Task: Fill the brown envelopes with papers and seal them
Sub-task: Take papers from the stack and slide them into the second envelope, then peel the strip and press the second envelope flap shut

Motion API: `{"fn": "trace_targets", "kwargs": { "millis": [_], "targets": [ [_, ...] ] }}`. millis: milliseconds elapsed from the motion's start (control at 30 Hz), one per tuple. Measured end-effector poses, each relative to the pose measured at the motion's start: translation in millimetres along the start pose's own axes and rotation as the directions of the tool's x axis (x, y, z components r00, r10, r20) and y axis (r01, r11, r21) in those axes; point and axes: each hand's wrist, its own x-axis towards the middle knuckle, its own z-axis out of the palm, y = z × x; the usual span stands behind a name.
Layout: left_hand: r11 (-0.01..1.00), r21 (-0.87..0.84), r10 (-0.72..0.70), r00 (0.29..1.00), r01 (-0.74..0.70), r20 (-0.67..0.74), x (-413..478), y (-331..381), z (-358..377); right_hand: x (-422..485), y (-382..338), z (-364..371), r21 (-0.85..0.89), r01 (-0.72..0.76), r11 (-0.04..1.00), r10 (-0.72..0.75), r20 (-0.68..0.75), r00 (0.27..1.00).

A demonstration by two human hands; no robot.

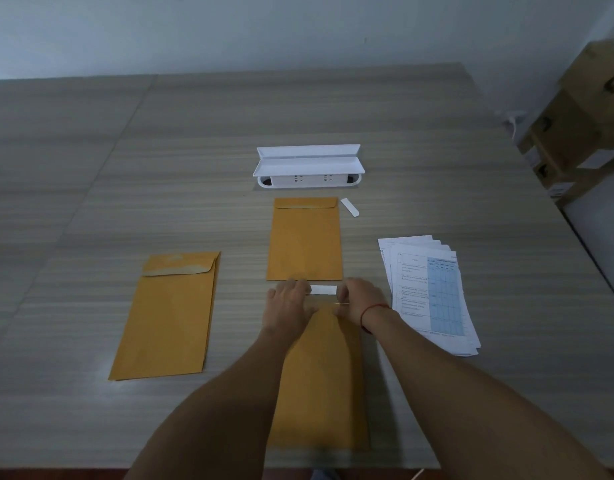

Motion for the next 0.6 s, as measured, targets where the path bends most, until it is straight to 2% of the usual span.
{"fn": "trace_targets", "kwargs": {
  "millis": [133,333,600],
  "targets": [
    [0.995,0.057,-0.076,0.995,0.080,-0.056,-5.8,-9.7,2.8,-0.2,-1.7,0.1,0.085,-0.080,0.993,0.081,-0.008,0.997],
    [0.993,0.018,-0.117,0.992,0.118,-0.043,-7.1,-11.3,8.1,4.5,-5.4,6.7,0.226,-0.170,0.959,0.181,-0.030,0.983],
    [0.976,0.118,-0.186,0.982,0.182,0.026,-4.0,-8.6,8.2,11.8,-13.6,13.5,0.336,-0.231,0.913,0.276,-0.091,0.957]
  ]
}}
